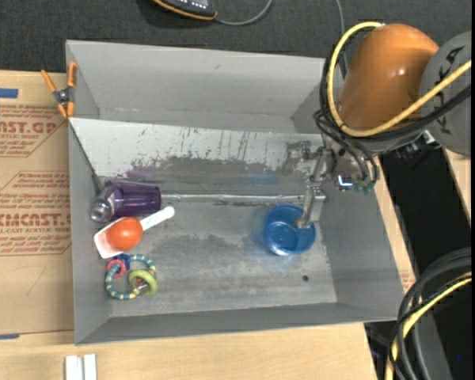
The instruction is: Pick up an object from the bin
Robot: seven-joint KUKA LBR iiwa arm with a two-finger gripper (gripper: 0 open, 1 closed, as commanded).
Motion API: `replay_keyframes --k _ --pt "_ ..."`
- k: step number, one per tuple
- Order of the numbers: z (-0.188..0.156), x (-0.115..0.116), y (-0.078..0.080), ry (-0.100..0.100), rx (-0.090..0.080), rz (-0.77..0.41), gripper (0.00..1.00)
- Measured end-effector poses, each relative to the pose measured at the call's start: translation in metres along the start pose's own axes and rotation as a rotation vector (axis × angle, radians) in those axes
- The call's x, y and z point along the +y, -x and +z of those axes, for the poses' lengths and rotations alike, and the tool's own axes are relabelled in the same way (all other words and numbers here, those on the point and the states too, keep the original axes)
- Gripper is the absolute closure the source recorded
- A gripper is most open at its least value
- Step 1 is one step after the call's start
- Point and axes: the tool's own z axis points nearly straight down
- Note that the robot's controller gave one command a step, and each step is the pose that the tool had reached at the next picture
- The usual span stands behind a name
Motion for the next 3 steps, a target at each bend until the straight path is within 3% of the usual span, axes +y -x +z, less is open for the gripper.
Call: replay_keyframes --k 1,2,3 --pt "0.000 0.000 0.000 0.000 0.000 0.000 0.00" --pt "0.053 -0.013 -0.007 0.000 -0.002 -0.180 0.00" --pt "0.141 0.024 -0.003 0.001 -0.005 -0.024 0.00"
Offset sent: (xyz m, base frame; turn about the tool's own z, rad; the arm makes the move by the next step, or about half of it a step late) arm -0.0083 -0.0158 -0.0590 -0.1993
